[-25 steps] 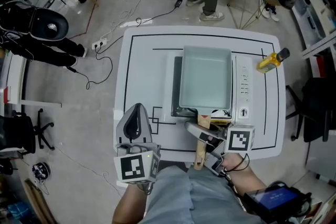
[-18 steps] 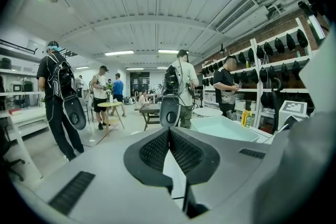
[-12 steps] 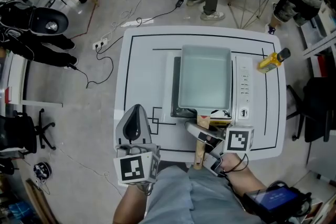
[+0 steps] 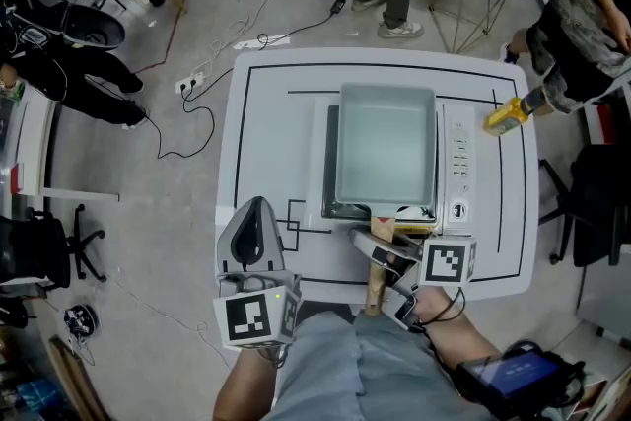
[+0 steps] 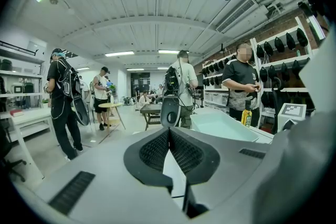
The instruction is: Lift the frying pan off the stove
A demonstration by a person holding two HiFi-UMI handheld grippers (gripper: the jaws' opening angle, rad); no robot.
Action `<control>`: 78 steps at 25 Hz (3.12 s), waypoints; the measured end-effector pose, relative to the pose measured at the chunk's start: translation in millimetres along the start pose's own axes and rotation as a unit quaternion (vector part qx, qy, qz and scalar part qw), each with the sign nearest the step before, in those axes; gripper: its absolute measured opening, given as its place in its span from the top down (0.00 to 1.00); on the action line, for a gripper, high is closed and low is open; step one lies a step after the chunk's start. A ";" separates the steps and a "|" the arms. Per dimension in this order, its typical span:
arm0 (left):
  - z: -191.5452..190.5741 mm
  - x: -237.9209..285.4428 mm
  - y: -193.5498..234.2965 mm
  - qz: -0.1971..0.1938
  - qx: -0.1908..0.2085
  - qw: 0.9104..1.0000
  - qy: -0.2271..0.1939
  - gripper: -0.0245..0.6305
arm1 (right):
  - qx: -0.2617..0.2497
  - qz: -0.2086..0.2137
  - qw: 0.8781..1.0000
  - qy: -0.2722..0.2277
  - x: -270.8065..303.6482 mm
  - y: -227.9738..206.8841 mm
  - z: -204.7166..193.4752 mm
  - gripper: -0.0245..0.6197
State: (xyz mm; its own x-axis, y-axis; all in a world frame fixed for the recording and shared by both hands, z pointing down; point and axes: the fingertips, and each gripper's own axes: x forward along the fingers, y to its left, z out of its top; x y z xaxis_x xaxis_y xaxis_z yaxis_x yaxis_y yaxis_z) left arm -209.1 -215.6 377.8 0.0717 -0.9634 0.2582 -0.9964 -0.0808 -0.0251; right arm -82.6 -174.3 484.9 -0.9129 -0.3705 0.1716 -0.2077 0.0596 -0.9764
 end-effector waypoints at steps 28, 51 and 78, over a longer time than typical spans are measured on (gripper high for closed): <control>2.3 -9.2 0.8 0.002 -0.001 1.000 -0.004 0.93 | 0.006 -0.008 1.000 0.000 0.1 -2.9 -4.4 0.80; 10.9 -20.9 -12.8 -0.031 -0.031 0.999 -0.031 0.93 | -0.035 -0.013 0.999 -0.022 -23.7 52.9 4.3 0.81; 42.9 -35.4 -43.3 -0.069 -0.031 0.994 -0.074 0.93 | -0.072 0.003 0.997 -0.027 -58.6 97.1 -3.8 0.80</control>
State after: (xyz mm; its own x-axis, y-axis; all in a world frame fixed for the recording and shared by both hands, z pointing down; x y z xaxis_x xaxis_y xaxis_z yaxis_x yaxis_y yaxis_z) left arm -166.5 -188.9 328.4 0.2093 -0.9716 0.1108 -0.9771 -0.2035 0.0614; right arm -50.6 -143.3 380.5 -0.8948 -0.4189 0.1546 -0.2543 0.1936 -0.9475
